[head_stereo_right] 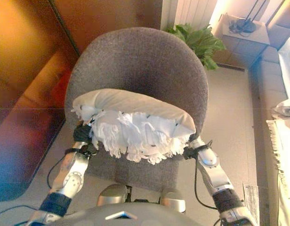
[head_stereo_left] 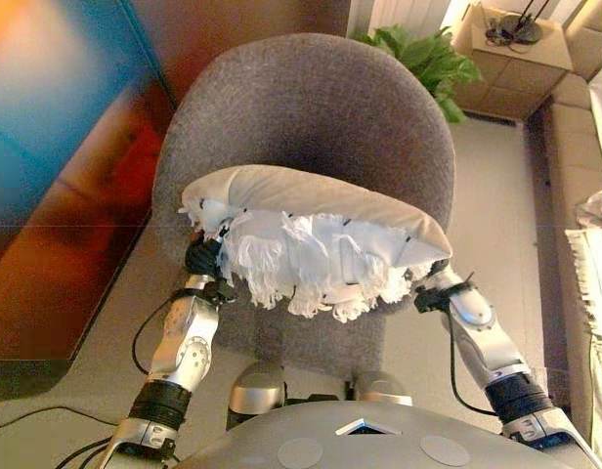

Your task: Pick up the cushion and take it to the sofa

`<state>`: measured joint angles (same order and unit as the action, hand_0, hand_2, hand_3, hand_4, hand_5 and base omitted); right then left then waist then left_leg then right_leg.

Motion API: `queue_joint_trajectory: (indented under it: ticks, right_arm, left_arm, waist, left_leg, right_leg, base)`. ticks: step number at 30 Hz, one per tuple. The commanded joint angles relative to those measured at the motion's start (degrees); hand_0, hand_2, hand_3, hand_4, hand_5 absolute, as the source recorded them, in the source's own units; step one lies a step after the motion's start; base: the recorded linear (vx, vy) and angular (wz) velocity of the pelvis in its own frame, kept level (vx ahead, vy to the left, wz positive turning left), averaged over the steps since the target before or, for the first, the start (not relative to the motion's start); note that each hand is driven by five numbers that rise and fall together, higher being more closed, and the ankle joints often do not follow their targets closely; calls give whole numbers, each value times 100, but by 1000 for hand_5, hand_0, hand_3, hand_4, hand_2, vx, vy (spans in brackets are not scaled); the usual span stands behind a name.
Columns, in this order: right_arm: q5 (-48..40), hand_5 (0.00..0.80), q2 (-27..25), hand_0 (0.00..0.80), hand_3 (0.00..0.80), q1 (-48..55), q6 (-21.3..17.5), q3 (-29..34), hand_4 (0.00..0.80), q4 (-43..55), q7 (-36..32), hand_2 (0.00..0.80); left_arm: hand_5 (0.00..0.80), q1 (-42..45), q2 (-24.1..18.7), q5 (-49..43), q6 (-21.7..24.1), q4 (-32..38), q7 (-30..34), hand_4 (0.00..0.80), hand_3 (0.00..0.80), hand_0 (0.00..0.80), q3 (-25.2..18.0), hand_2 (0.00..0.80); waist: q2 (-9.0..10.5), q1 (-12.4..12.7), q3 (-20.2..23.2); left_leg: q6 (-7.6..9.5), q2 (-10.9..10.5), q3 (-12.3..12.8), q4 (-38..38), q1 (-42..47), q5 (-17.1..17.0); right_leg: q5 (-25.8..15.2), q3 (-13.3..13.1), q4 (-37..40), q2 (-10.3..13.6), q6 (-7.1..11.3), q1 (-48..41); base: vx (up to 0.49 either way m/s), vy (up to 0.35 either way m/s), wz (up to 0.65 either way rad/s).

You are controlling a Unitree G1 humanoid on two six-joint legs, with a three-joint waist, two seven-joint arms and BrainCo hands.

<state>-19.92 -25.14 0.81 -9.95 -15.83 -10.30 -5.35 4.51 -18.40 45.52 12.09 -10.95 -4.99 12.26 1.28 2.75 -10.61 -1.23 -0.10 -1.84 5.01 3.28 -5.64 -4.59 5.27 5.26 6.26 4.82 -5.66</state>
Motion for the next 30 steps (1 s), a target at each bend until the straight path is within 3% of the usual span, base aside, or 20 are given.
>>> queue_joint_trajectory:
  ticks: [1, 8, 13, 18, 24, 25, 26, 27, 28, 29, 30]
  right_arm:
    - [-312, 800, 235, 800, 800, -665, -527, -296, 800, 88, -157, 800]
    - [-318, 800, 511, 800, 800, -1375, -150, -479, 800, -703, 350, 800]
    - [-577, 800, 736, 800, 800, -2183, 268, -691, 800, -1627, 575, 800]
    - [-1225, 800, 978, 800, 800, -3280, 725, -756, 800, -3108, 321, 800]
    - [-1601, 800, 1113, 800, 800, -4734, 1128, -674, 800, -4885, 212, 800]
    - [-1593, 800, 1102, 800, 800, -4884, 1165, -682, 800, -5009, 275, 800]
    - [-1583, 800, 1072, 800, 800, -5145, 1156, -684, 800, -5235, 261, 800]
    - [-1524, 800, 1045, 800, 800, -5397, 1181, -693, 800, -5426, 292, 800]
    - [-1461, 536, 998, 536, 536, -5544, 1211, -704, 536, -5511, 297, 536]
    - [-1408, 0, 959, 0, 0, -5641, 1233, -717, 0, -5554, 300, 0]
    - [-1338, 0, 885, 0, 0, -5740, 1233, -733, 0, -5618, 299, 0]
  left_arm:
    - [800, -816, 265, -516, 79, 56, 173, 800, 800, 800, 374, 800]
    - [800, -1345, 404, -704, -47, -505, 25, 800, 800, 800, 550, 800]
    - [800, -2075, 714, -661, -84, -1425, -429, 800, 800, 800, 680, 800]
    - [800, -2884, 977, -549, -431, -2330, -877, 800, 800, 800, 847, 800]
    - [800, -4195, 1225, -231, -776, -3680, -1500, 800, 800, 800, 907, 800]
    - [668, -4383, 1222, -217, -928, -3866, -1478, 668, 668, 668, 888, 668]
    - [282, -4696, 1224, -111, -1029, -4195, -1394, 282, 282, 282, 854, 282]
    - [0, -5031, 1226, 44, -1229, -4537, -1300, 0, 0, 0, 812, 0]
    - [0, -5229, 1225, 198, -1303, -4758, -1238, 0, 0, 0, 796, 0]
    - [0, -5373, 1228, 273, -1267, -4930, -1224, 0, 0, 0, 757, 0]
    - [0, -5525, 1182, 200, -1202, -5037, -1338, 0, 0, 0, 745, 0]
  waist:
    - [113, 149, 367]
    - [94, 180, 287]
    - [74, 191, 262]
    - [99, 274, 251]
    - [12, 211, -80]
    - [-1, 188, -122]
    - [-22, 149, -196]
    - [-50, 97, -276]
    - [-74, 56, -327]
    - [-93, 17, -362]
    - [-116, -25, -405]
  left_leg:
    - [-127, 247, 52, -176, -94, 461]
    - [-118, 270, 61, -55, -51, 460]
    - [-149, 279, 49, -55, -1, 498]
    - [-194, 309, 34, -100, -27, 544]
    - [-221, 286, -58, -81, -278, 467]
    - [-226, 284, -62, -76, -320, 456]
    - [-235, 284, -56, -79, -392, 440]
    - [-246, 282, -48, -74, -471, 414]
    - [-250, 278, -41, -66, -513, 391]
    - [-252, 276, -35, -56, -541, 372]
    - [-254, 274, -22, -46, -569, 354]
  right_leg:
    - [289, 307, -26, -16, -43, -19]
    - [279, 320, -26, -2, -14, 11]
    - [269, 322, -26, 26, 27, -17]
    - [275, 318, -26, 32, 47, -6]
    - [207, 279, -26, 22, 57, 265]
    - [198, 270, -26, 20, 54, 315]
    - [188, 257, -26, 24, 48, 395]
    - [167, 234, -26, 27, 47, 485]
    - [149, 217, -26, 29, 47, 536]
    - [138, 201, -26, 34, 51, 573]
    - [129, 188, -26, 42, 54, 609]
  base:
    - [46, -20, 6]
    - [55, -8, 13]
    - [64, -1, 4]
    - [46, -18, 1]
    - [-115, 9, 4]
    - [-160, 42, 10]
    - [-171, 52, 13]
    - [-176, 65, 11]
    - [-125, 72, 8]
    - [-67, 79, 3]
    - [-35, 72, 1]
